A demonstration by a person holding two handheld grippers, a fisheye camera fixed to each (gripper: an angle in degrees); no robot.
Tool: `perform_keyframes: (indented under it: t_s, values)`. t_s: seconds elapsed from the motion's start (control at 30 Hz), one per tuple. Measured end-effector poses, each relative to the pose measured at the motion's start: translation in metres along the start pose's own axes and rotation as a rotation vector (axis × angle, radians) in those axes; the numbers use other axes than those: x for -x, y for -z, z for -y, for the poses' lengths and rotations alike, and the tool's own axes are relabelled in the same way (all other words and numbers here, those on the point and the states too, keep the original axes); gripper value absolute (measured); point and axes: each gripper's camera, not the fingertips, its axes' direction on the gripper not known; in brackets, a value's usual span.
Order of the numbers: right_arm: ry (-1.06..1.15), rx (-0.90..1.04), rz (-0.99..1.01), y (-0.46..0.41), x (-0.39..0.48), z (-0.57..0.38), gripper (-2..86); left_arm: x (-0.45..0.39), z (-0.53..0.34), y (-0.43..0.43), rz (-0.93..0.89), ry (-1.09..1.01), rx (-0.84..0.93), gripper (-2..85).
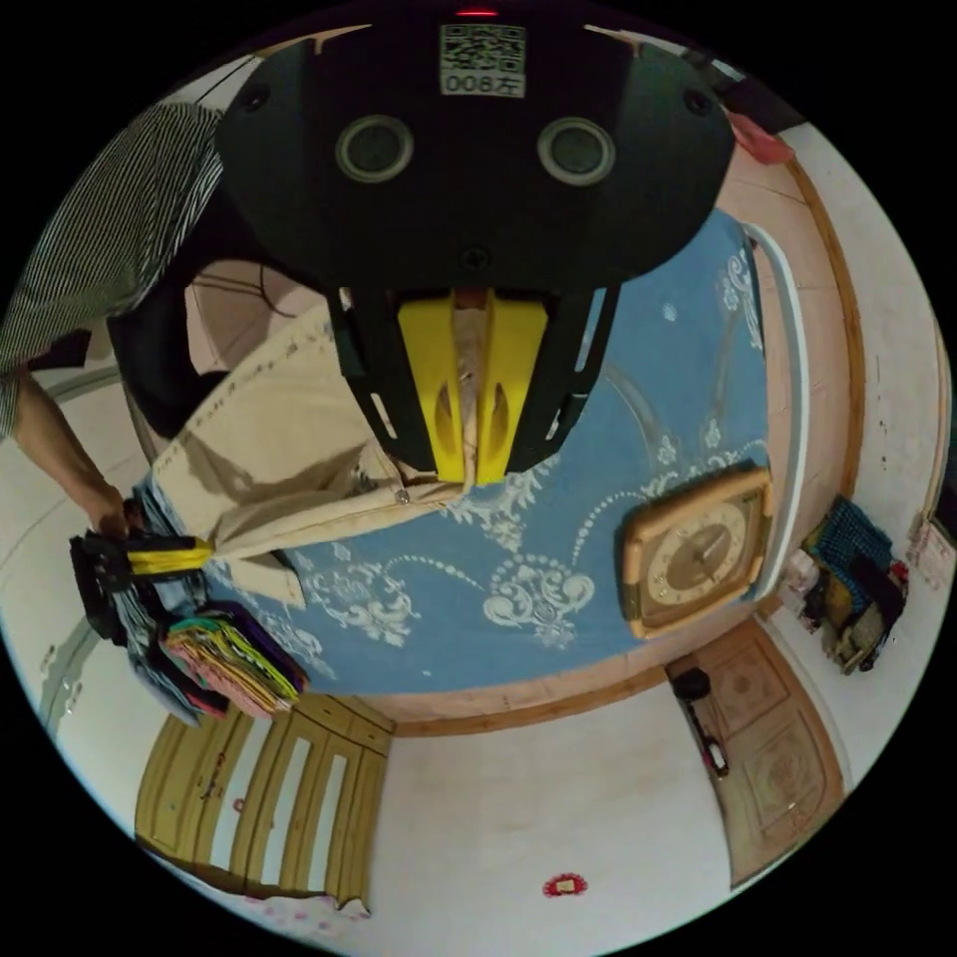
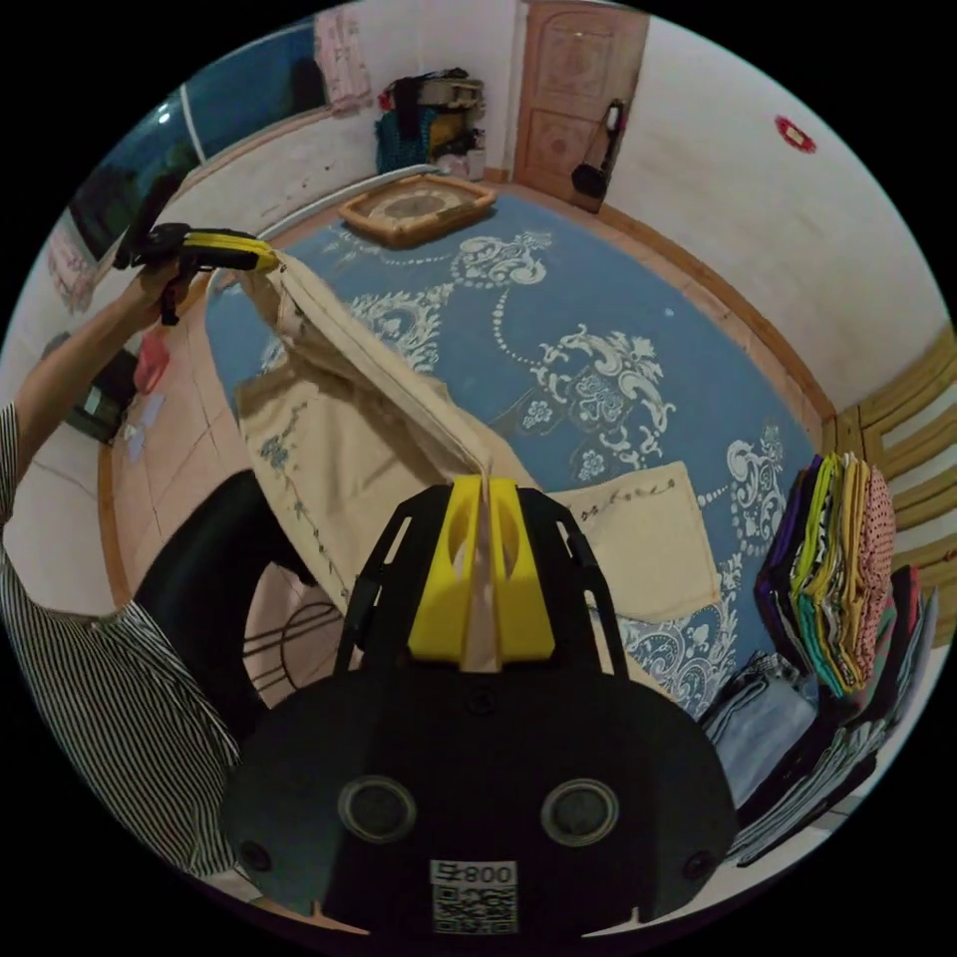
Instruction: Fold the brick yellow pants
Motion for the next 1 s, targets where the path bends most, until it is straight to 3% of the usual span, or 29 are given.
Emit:
perform_keyframes:
  t_s: [0.17,0.33,0.53,1.0]
  values:
    - [-0.028,-0.029,-0.022,0.006,0.001,-0.011,0.8,-0.015,0.007,0.005,0.109,-0.158,-0.054,1.6]
    - [0.072,0.07,0.064,-0.039,0.04,-0.068,0.8,-0.017,-0.057,-0.03,0.025,-0.228,0.052,1.6]
    - [0.09,0.173,0.109,-0.074,0.067,-0.11,0.8,-0.003,-0.13,-0.063,-0.206,-0.146,0.128,1.7]
    - [0.121,0.206,0.109,-0.09,0.098,-0.171,1.0,0.011,-0.179,-0.141,-0.152,-0.285,0.352,1.5]
